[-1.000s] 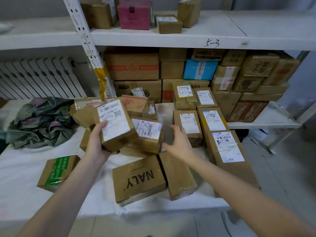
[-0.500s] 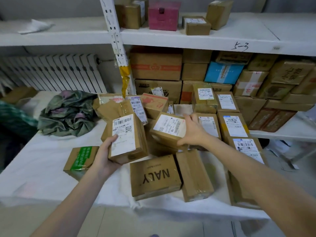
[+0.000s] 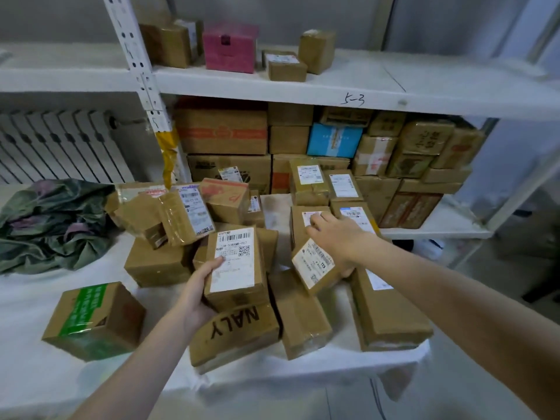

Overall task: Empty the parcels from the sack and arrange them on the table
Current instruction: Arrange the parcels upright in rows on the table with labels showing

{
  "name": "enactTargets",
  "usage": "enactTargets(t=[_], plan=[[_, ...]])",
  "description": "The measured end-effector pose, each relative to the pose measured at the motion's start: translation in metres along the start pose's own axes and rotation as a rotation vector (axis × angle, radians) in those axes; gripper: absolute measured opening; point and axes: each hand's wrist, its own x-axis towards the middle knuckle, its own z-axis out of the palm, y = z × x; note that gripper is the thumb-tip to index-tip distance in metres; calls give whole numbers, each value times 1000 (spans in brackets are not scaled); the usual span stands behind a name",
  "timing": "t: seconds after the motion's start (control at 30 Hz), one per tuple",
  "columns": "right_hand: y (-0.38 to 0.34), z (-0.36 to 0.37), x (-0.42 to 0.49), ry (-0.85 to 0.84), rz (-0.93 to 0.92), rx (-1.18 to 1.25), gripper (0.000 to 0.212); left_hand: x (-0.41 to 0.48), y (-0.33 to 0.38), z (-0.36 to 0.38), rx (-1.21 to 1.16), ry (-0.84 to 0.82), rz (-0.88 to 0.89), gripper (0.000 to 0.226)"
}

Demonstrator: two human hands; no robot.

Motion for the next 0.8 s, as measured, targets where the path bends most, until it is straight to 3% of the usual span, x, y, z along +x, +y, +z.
enactTargets(t=[0.1, 0.27, 0.53, 0.67, 0.8], plan=[[7, 3, -7, -110, 88, 66, 95, -2, -3, 8, 24, 1, -4, 29], [9, -8, -12, -360, 117, 406, 88, -14, -11, -10, -16, 38, -4, 25], [-39, -9, 0, -339, 73, 691, 68, -23, -6, -25, -67, 64, 85, 26], [-56, 8, 9, -370, 58, 788, 86, -29, 4, -33, -75, 64, 164, 22], [-47, 24, 8, -372, -36, 640, 103, -31, -1, -30, -50, 48, 140, 22]])
